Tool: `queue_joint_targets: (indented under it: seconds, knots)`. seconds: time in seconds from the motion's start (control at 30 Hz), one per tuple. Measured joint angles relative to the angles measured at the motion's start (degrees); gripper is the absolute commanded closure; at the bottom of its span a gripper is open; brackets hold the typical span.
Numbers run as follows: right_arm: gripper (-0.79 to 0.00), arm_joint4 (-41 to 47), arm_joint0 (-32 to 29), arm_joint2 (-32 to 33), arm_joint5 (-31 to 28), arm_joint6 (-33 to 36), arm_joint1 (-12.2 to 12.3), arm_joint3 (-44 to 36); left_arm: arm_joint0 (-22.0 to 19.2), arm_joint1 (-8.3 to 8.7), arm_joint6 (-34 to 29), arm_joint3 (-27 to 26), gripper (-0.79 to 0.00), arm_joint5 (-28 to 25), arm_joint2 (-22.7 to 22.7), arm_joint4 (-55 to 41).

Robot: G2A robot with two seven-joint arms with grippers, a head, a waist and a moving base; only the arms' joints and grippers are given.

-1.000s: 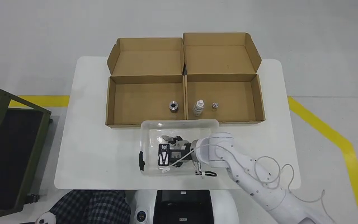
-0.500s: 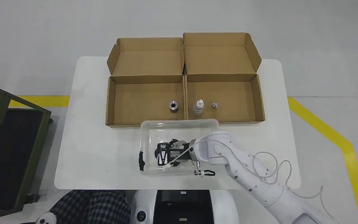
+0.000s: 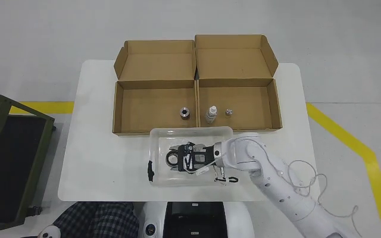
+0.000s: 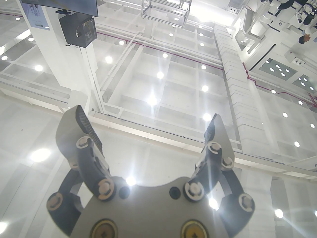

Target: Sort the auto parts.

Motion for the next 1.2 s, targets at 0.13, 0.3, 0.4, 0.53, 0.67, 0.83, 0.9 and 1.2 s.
queue_joint_targets:
  seconds: [0.13,0.3,0.4,0.53,0.67,0.83,0.9,1.2]
  knots:
    - [0.0,2.0,-1.8,3.7,-1.6,-1.0,1.0,-3.8,0.0,0.0,0.0,0.0,-0.785,0.0,0.0,0.0]
    - [0.0,4.2,-4.3,8.5,-3.2,-2.6,2.3,-8.6,0.0,0.0,0.0,0.0,-0.785,0.0,0.0,0.0]
    - [0.0,5.5,-5.4,11.2,-3.5,-3.7,2.9,-10.7,0.0,0.0,0.0,0.0,-0.785,0.0,0.0,0.0]
    - [0.0,7.3,-6.5,14.6,-3.8,-5.5,3.5,-12.6,0.0,0.0,0.0,0.0,-0.785,0.0,0.0,0.0]
    - [0.0,9.0,-7.5,18.0,-3.9,-7.3,4.1,-13.5,0.0,0.0,0.0,0.0,-0.785,0.0,0.0,0.0]
    - [0.0,10.8,-8.3,21.2,-3.6,-9.5,4.6,-13.7,0.0,0.0,0.0,0.0,-0.785,0.0,0.0,0.0]
    - [0.0,11.6,-8.3,22.3,-3.6,-10.1,4.8,-13.3,0.0,0.0,0.0,0.0,-0.785,0.0,0.0,0.0]
    - [0.0,14.1,-8.4,24.4,-3.4,-11.9,5.4,-12.1,0.0,0.0,0.0,0.0,-0.785,0.0,0.0,0.0]
